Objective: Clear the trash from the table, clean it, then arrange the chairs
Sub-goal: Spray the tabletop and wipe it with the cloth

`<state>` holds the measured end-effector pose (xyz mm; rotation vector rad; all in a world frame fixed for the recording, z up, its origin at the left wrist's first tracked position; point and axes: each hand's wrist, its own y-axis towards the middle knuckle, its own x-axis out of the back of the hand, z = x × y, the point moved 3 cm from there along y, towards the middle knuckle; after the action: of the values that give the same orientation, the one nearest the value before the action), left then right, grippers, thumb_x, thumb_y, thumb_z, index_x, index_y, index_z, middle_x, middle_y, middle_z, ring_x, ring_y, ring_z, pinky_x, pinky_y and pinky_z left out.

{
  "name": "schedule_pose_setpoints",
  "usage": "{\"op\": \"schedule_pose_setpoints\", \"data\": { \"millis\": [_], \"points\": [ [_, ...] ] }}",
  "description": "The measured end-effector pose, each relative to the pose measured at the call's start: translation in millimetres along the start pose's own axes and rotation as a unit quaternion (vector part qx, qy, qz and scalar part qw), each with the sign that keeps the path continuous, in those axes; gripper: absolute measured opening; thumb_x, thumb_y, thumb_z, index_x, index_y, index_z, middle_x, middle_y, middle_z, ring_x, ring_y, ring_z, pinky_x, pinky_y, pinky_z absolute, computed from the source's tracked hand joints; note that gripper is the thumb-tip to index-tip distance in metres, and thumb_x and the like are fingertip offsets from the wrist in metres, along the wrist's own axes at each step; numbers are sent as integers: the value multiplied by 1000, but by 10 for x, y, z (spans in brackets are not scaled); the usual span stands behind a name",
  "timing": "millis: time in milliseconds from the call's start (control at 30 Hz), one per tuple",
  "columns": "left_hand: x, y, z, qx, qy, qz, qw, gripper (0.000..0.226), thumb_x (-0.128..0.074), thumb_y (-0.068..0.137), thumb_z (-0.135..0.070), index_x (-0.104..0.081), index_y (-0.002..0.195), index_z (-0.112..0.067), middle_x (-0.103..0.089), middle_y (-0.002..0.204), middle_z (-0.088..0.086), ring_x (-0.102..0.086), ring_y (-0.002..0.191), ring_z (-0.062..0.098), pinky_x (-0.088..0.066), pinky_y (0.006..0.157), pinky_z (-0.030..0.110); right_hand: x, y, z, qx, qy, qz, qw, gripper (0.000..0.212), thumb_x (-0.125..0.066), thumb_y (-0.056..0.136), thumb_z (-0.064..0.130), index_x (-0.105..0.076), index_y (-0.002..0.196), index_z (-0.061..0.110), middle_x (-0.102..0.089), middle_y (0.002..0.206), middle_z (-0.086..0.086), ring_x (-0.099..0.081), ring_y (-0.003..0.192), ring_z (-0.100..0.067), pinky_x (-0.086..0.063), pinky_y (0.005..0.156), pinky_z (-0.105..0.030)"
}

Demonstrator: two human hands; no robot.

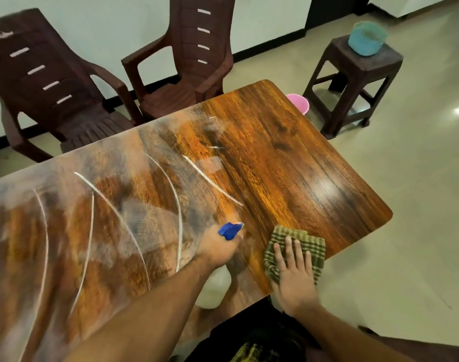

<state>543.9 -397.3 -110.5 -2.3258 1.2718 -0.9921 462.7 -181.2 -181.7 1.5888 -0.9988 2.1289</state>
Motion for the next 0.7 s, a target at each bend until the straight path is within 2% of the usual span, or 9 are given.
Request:
{"op": "schedule_pose_setpoints", "data": {
  "millis": [33,100,200,300,367,433,533,600,700],
  "points": [
    [54,29,-4,3,4,-13,1000,33,-66,86,-24,-52,62,-6,-51,57,9,-48,55,23,-41,56,37,-17,38,164,9,5,11,1000,76,-30,93,61,-24,156,18,-19,164,-18,-13,152,-38,-11,120,-57],
    [164,110,-17,12,4,-40,999,34,-67,87,-23,-58,68,3,-55,59,9,-52,56,23,-49,57,43,-8,172,378,114,-39,28,992,81,-33,90,64,-29,155,16,-24,162,-20,-14,151,-41,-15,116,-64],
    [315,251,-74,21,-9,-69,997,33,-69,88,-27,-64,75,4,-63,64,13,-57,59,24,-57,66,45,233,615,449,245,-111,67,961,83,-19,91,70,-15,158,20,-8,165,-18,9,151,-39,-1,115,-71],
    [455,434,-141,40,-36,-87,995,30,-70,88,-27,-63,70,-4,-62,63,11,-57,59,23,-58,66,46,502,1205,528,97,-64,38,992,86,-8,88,72,-8,159,23,11,166,-16,21,149,-38,23,112,-63],
    [619,650,-256,40,-51,-102,993,31,-69,86,-31,-63,68,-6,-60,62,11,-56,57,24,-56,63,47,652,1642,693,-8,-12,28,1000,83,-6,92,70,-3,160,22,15,165,-15,19,150,-38,20,115,-62],
    [817,860,-419,35,-68,-128,989,33,-68,83,-35,-58,63,-11,-57,60,9,-55,57,24,-52,59,41,744,1954,874,15,-29,38,999,81,-12,93,65,6,159,22,19,164,-14,20,150,-38,12,116,-65],
    [1179,1263,-677,38,-76,-187,979,38,-68,88,-36,-52,60,-17,-54,58,1,-53,56,21,-47,59,32,862,2428,1061,111,-58,43,991,80,-20,95,63,19,154,26,22,164,-13,21,150,-36,15,116,-65],
    [1421,1543,-820,39,-60,-213,974,40,-66,89,-40,-52,60,-16,-56,58,3,-53,54,23,-49,59,33,963,2845,1132,141,-50,24,989,77,-18,94,63,15,154,29,15,165,-11,16,151,-34,14,116,-64],
    [1752,2068,-955,67,-10,-226,972,39,-62,89,-41,-51,61,-15,-55,59,1,-52,53,21,-44,56,30,1116,3621,1281,103,-35,-3,994,83,-2,84,64,2,159,29,10,166,-10,13,152,-34,11,118,-63]
  ]
}}
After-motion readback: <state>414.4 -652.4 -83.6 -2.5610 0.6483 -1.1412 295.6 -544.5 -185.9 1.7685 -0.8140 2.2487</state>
